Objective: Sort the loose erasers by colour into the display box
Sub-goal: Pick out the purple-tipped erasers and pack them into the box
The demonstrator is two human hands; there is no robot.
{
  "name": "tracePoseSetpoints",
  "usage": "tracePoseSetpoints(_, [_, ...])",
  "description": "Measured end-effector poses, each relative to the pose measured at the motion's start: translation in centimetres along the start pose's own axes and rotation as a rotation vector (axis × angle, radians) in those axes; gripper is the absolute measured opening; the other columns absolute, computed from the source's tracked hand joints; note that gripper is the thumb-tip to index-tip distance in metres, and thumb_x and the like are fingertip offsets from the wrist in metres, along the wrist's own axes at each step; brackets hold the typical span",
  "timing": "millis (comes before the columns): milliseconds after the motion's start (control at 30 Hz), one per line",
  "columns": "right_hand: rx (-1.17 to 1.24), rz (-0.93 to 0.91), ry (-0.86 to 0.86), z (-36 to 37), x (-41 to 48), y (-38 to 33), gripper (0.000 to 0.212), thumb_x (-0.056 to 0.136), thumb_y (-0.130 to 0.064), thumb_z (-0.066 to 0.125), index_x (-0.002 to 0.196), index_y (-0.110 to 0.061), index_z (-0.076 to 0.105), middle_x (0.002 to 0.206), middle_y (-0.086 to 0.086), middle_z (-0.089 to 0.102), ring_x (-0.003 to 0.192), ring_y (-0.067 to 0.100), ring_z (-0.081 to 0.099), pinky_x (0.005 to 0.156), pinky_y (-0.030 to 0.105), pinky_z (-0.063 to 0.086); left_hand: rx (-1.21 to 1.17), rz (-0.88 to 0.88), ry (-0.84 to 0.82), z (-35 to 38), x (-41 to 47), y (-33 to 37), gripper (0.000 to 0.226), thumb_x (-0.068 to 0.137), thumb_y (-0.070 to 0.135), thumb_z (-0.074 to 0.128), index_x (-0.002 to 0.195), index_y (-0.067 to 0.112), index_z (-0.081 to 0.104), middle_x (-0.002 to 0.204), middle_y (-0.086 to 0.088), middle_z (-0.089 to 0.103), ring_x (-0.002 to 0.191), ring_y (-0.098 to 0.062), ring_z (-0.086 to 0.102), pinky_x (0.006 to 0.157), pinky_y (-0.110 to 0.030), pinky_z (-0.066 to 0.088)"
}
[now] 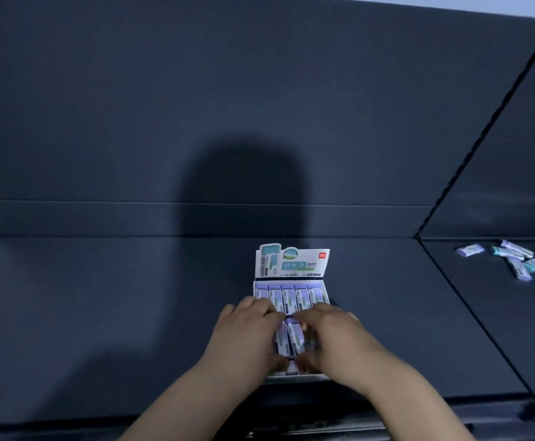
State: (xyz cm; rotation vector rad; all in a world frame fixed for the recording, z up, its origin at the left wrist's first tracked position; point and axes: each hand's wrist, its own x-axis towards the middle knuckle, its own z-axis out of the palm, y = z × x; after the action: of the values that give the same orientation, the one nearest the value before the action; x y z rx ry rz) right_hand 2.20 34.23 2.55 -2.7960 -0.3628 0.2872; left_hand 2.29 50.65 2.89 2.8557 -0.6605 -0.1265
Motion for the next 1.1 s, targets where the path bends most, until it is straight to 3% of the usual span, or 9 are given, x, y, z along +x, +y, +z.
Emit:
tracePoseSetpoints(500, [0.131,-0.013,0.108,0.8,-0.5,0.6,0.055,0.075,-0.038,0.07,0.127,-0.032,0.051,0.122,-0.01,0.054,0.111,0.011,0.05,0.095,0.023,0.04,0.048,0.003,-0.021,0.4,-0.4,0.3,0.048,0.09,0.042,0.052,0.132,0.019,0.046,0.137,0.006,0.034,0.127,-0.015,0.027,0.099,-0.031,0.027])
tracePoseSetpoints(667, [0.134,-0.026,0.209,0.3,-1.1,0.5,0.058,0.076,-0.04,0.07,0.129,-0.028,0.051,0.124,-0.011,0.054,0.118,0.01,0.045,0.101,0.024,0.035,0.049,0.038,0.029,-0.3,-0.2,0.2,0.051,0.09,0.05,0.049,0.134,0.024,0.045,0.135,0.008,0.039,0.126,-0.015,0.031,0.099,-0.032,0.026])
tracePoseSetpoints(867, [0.113,0.018,0.282,-0.9,-1.6,0.7,0.055,0.075,-0.042,0.071,0.125,-0.023,0.056,0.119,-0.006,0.058,0.113,0.016,0.048,0.098,0.031,0.039,0.096,0.117,0.097,-1.0,1.2,0.9,0.049,0.093,0.047,0.044,0.138,0.027,0.039,0.133,0.009,0.044,0.125,-0.016,0.036,0.098,-0.031,0.026])
tracePoseSetpoints(933, [0.081,0.034,0.281,-1.3,-1.7,0.9,0.055,0.075,-0.043,0.07,0.124,-0.023,0.057,0.119,-0.004,0.058,0.113,0.018,0.049,0.097,0.032,0.039,0.132,0.129,0.093,-1.1,1.6,1.3,0.046,0.088,0.047,0.053,0.128,0.025,0.051,0.122,0.007,0.054,0.116,-0.018,0.046,0.093,-0.034,0.033])
tracePoseSetpoints(1000, [0.064,0.04,0.278,-1.5,-1.9,1.4,0.055,0.075,-0.045,0.069,0.124,-0.023,0.056,0.119,-0.003,0.058,0.113,0.019,0.049,0.097,0.032,0.039,0.179,0.14,0.101,-0.9,2.0,2.0,0.042,0.068,0.05,0.073,0.101,0.024,0.069,0.092,0.007,0.066,0.09,-0.018,0.061,0.075,-0.034,0.046])
tracePoseSetpoints(1100, [0.067,0.042,0.289,-2.1,-2.9,2.9,0.056,0.075,-0.048,0.068,0.125,-0.024,0.056,0.121,-0.003,0.058,0.115,0.019,0.048,0.1,0.032,0.038,0.198,0.174,0.139,0.0,2.7,3.6,0.04,0.055,0.051,0.081,0.083,0.023,0.072,0.073,0.006,0.066,0.072,-0.019,0.063,0.061,-0.035,0.049])
